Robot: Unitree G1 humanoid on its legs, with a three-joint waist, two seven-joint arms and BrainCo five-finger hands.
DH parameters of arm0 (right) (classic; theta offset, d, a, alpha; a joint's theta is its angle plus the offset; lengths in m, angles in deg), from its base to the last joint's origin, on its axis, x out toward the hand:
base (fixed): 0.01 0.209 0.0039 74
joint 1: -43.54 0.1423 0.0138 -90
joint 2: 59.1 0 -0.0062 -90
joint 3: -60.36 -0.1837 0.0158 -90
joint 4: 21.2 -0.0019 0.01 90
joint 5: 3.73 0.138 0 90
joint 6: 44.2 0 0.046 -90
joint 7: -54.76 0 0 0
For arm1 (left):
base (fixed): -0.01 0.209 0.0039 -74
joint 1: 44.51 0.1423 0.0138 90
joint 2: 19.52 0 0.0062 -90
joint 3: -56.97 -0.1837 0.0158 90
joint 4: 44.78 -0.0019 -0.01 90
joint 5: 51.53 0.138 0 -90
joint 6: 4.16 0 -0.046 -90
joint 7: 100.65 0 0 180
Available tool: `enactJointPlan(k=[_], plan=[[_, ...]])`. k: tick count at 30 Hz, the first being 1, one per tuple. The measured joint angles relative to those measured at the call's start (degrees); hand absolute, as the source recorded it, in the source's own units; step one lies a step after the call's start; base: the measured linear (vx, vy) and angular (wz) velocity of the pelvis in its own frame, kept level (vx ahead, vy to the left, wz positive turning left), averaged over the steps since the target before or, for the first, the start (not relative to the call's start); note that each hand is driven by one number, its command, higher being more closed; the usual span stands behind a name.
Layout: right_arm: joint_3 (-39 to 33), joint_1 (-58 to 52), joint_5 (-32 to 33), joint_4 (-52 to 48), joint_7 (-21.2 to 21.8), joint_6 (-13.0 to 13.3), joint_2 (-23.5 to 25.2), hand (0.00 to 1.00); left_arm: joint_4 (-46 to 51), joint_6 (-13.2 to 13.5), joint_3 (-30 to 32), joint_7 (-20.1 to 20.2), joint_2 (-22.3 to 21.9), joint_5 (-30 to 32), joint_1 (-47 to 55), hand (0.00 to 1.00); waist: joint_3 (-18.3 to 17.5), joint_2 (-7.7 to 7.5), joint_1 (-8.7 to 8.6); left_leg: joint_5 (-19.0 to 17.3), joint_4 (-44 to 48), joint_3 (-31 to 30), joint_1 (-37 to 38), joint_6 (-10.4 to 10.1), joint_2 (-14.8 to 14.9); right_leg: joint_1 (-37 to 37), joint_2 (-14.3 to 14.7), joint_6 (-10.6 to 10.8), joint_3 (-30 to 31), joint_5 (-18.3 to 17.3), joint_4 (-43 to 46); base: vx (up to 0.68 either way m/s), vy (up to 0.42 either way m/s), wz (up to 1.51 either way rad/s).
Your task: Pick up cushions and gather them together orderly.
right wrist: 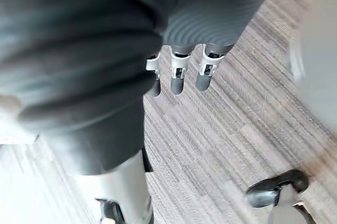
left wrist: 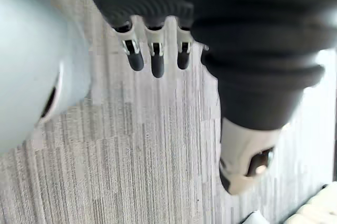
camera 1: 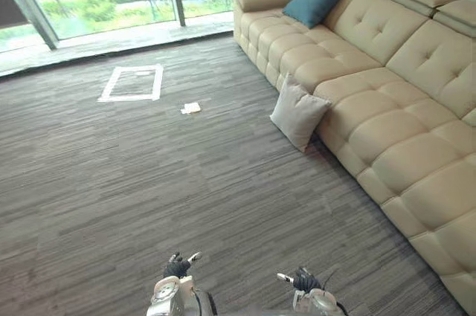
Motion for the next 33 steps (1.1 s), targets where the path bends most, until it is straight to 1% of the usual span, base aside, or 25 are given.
enactJointPlan(k=[1, 3, 6, 8, 9, 10, 11, 12, 13, 14, 15, 16, 18, 20, 23, 24, 25, 26, 27, 28, 29, 30, 31, 32, 33], plan=[[0.0, 0.0, 0.0, -0.4, 0.0, 0.1, -0.1, 0.0, -0.1, -0.2, -0.1, 0.0, -0.1, 0.0, -0.1, 0.0, 0.4, 0.51, 0.01, -0.1, -1.4, 0.1, 2.0, 0.1, 0.0, -1.4, 0.4, -1.0, -1.1, -0.6, 1.8, 0.48, 0.144, -0.49], [0.0, 0.4, 0.0, -2.4, 0.1, 0.8, -0.4, 0.0, -1.1, -0.4, -1.8, -0.1, -0.1, 0.0, 0.0, 0.0, 0.7, 2.23, -0.03, -1.0, -8.3, 1.3, 10.6, -0.1, 0.0, -10.9, 1.5, -5.7, -9.6, -3.4, 1.6, 0.44, 0.119, -0.38], [-0.1, 1.2, 0.0, -2.5, 0.1, 1.3, -1.2, 0.0, -2.3, -0.7, -3.3, -0.1, -0.4, 0.0, -0.6, 0.0, 1.2, 1.35, -1.29, -1.3, -11.6, 0.9, 16.2, 0.0, -0.2, -16.6, 1.3, -8.2, -16.5, -4.2, -10.1, 0.54, -0.041, 0.26], [-0.6, 1.0, 0.0, -2.5, 0.1, 1.3, -1.8, 0.0, -2.2, -0.7, -3.9, 0.1, -1.4, 0.2, -0.4, 0.0, 1.3, 0.26, -2.5, -4.0, -13.8, -1.3, 20.2, -0.7, -1.8, -17.8, 1.4, -9.3, -16.2, 3.9, -26.2, 0.55, -0.178, 0.63], [-0.7, 1.1, 0.1, -2.6, 0.1, 1.2, -1.8, 0.0, -2.3, -0.7, -3.7, 0.1, -1.7, 0.4, -0.5, 0.0, 1.4, -0.12, -2.72, -4.5, -14.0, -2.3, 21.4, -1.1, -1.9, -17.8, 1.6, -11.3, -15.7, 6.2, -24.6, 0.57, -0.179, 0.18], [-0.6, 2.1, 0.0, -2.0, 0.2, 1.2, -3.6, 0.0, -2.6, -0.7, -4.1, 0.6, -2.5, 0.8, -0.7, 0.0, 1.6, 2.49, -2.5, -4.2, -13.0, -3.5, 23.1, -1.7, -0.4, -17.7, 2.2, -11.7, -16.2, 0.9, -19.7, 0.46, -0.142, -0.06], [-0.6, 2.3, 0.0, -1.7, 0.3, 1.1, -3.8, 0.0, -2.6, -0.7, -4.0, 0.6, -2.5, 0.8, -0.7, 0.0, 1.5, 2.93, -2.57, -3.9, -11.6, -3.7, 22.9, -2.0, 0.1, -17.6, 2.4, -11.6, -16.3, -0.2, -19.0, 0.52, -0.201, -0.13], [-1.1, 2.3, 0.0, -2.0, 0.2, 1.0, -4.3, 0.0, -2.6, -0.7, -3.7, 0.4, -2.6, 1.0, -0.6, 0.0, 1.1, 3.83, -2.86, -2.6, -5.3, -5.0, 20.4, -3.7, 1.5, -17.1, 2.8, -11.9, -16.4, -2.7, -17.9, 0.39, -0.193, 0.08], [-1.6, 2.3, 0.0, -2.1, 0.2, 0.9, -4.7, 0.0, -2.4, -0.8, -3.5, 0.4, -2.6, 1.9, -0.6, 0.0, 1.5, 5.21, -3.45, 1.1, 7.3, -8.2, 15.6, -7.0, 4.2, -14.0, 3.7, -12.8, -17.2, -4.2, -19.0, 0.49, -0.243, 0.11], [-1.8, 2.3, 0.0, -2.1, 0.2, 0.8, -4.8, 0.0, -2.2, -0.8, -3.3, 0.4, -2.6, 1.9, -0.6, 0.0, 1.9, 5.39, -3.56, 3.1, 11.4, -9.4, 13.9, -8.0, 5.0, -12.7, 4.1, -12.9, -17.2, -4.4, -19.7, 0.59, -0.256, -0.08], [-1.7, 2.2, 0.1, -1.7, 0.1, 0.3, -4.9, 0.0, -1.4, -0.8, -1.5, 0.5, -2.3, 1.8, 0.0, 0.0, 2.5, 5.89, -3.03, 7.3, 28.6, -11.8, 6.4, -11.3, 8.0, -6.8, 6.3, -13.7, -16.7, -5.1, -24.4, 0.47, -0.174, -0.27], [-1.6, 2.1, 0.1, -1.5, 0.1, 0.2, -4.8, 0.0, -0.8, -0.8, -1.1, 0.5, -2.4, 1.8, 0.3, 0.0, 2.6, 5.88, -2.84, 6.9, 31.7, -11.4, 4.8, -10.7, 8.4, -5.3, 6.9, -14.0, -16.3, -5.2, -25.6, 0.62, -0.16, -0.6], [-0.6, 2.0, 0.2, -0.9, 0.0, 0.1, -4.2, 0.0, 1.8, -0.2, 0.7, 0.3, -2.5, 1.3, 1.6, 0.0, 2.7, 5.32, -2.21, 2.6, 35.9, -7.1, -3.0, -6.9, 8.7, 3.0, 8.1, -14.6, -13.0, -5.1, -33.4, 0.45, -0.036, -0.77], [-0.6, 2.2, 0.2, 0.3, -0.1, 0.0, -3.9, 0.0, 2.4, 0.0, 0.8, 0.3, -2.5, 0.1, 1.8, 0.0, 2.7, 5.18, -1.5, 0.3, 30.9, -4.2, -6.2, -4.5, 8.3, 6.3, 8.2, -13.8, -10.1, -4.6, -36.2, 0.35, 0.071, -1.01], [-0.6, 1.6, 0.2, 0.6, -0.1, -0.2, -3.4, 0.0, 2.9, 1.0, 0.8, 0.3, -2.6, -0.4, 1.4, 0.0, 2.7, 5.04, 0.51, -0.6, 12.9, -7.2, -10.8, -4.2, 5.1, 11.1, 7.7, -12.3, -4.1, -5.5, -40.4, 0.58, 0.251, -1.25], [-0.6, 1.2, 0.2, 0.6, -0.2, -0.2, -3.4, 0.0, 2.8, 1.1, 0.8, 0.3, -2.6, -0.4, 1.3, 0.0, 2.6, 4.83, 0.49, 1.2, 4.8, -10.4, -12.3, -4.0, 3.3, 13.5, 7.0, -10.8, -2.7, -7.2, -41.4, 0.44, 0.262, -0.72], [-0.3, 0.7, 0.2, 0.7, -0.3, -0.1, -3.4, 0.0, 2.8, 1.2, 0.7, 0.3, -2.6, -0.4, 1.3, 0.0, 2.0, 4.54, 0.71, 6.9, 1.7, -12.8, -12.9, -4.0, 2.2, 14.9, 6.6, -9.3, -1.3, -9.1, -41.3, 0.56, 0.349, -0.76], [0.0, 0.6, 0.2, 1.1, -0.4, -0.1, -3.2, 0.0, 2.8, 1.2, 0.8, 0.2, -2.5, -0.5, 1.4, 0.0, 1.6, 3.92, 0.8, 8.7, 2.2, -13.3, -12.6, -4.0, 1.6, 15.5, 6.2, -8.5, -0.4, -9.7, -41.4, 0.59, 0.353, -0.55], [0.5, 0.1, 0.2, 1.4, -0.4, -0.1, -2.1, 0.0, 2.2, 1.1, 0.8, 0.0, -1.2, -0.4, 1.3, 0.0, -0.5, 1.55, 0.54, 5.7, 3.6, -11.5, -12.7, -2.5, -0.2, 15.5, 3.8, -8.2, -0.2, -9.4, -41.0, 0.48, 0.28, -0.3], [0.6, -0.4, 0.2, 1.3, -0.4, -0.1, -1.5, 0.0, 2.0, 1.1, 0.8, 0.0, -1.1, -0.4, 1.3, 0.0, -0.9, 0.88, 0.39, 5.5, 3.8, -10.8, -12.7, -2.3, -0.4, 15.1, 3.3, -8.0, -0.1, -9.1, -40.5, 0.69, 0.362, -0.34], [0.4, -0.6, 0.2, 1.3, -0.4, -0.1, -0.6, 0.0, 1.9, 1.1, 0.7, 0.1, -0.6, -0.4, 1.0, 0.0, -1.4, -0.78, 0.63, 3.4, 4.7, -8.8, -11.8, -1.1, -1.2, 13.6, 2.0, -7.0, 0.9, -8.1, -36.7, 0.52, 0.274, -0.44], [0.3, -0.4, 0.1, 1.3, -0.3, -0.1, -0.2, 0.0, 1.2, 0.9, 0.6, 0.1, -0.2, -0.4, 0.5, 0.0, -1.3, -1.2, 0.61, 1.7, 4.3, -7.5, -9.5, -0.2, -1.9, 10.6, 1.5, -4.5, 1.6, -6.0, -28.6, 0.6, 0.319, -0.47], [0.3, -0.3, 0.1, 1.3, -0.3, -0.1, -0.2, 0.0, 1.0, 0.9, 0.6, 0.1, -0.2, -0.4, 0.3, 0.0, -1.2, -1.24, 0.67, 1.5, 3.8, -7.2, -8.8, 0.1, -2.1, 9.3, 1.5, -3.5, 1.9, -5.1, -25.6, 0.42, 0.234, -0.5], [0.1, -0.1, 0.1, 0.6, -0.1, 0.0, 0.1, 0.0, 0.1, 0.6, 0.6, 0.0, 0.0, -0.4, 0.0, 0.0, -0.4, -0.5, 0.5, 1.0, 0.9, -6.1, -4.5, 0.8, -3.0, 2.2, 1.9, 0.7, 2.8, -0.3, -10.3, 0.31, 0.161, -0.35], [-0.2, -0.1, 0.1, -0.1, 0.0, 0.3, 0.0, 0.0, -0.4, 0.3, 0.4, 0.0, -0.1, -0.4, -0.1, 0.0, 0.1, -0.26, 0.13, 0.8, -0.6, -6.1, -1.2, 1.2, -3.2, -0.6, 2.2, 1.1, 2.0, -0.1, -2.9, 0.42, 0.204, -0.4]])
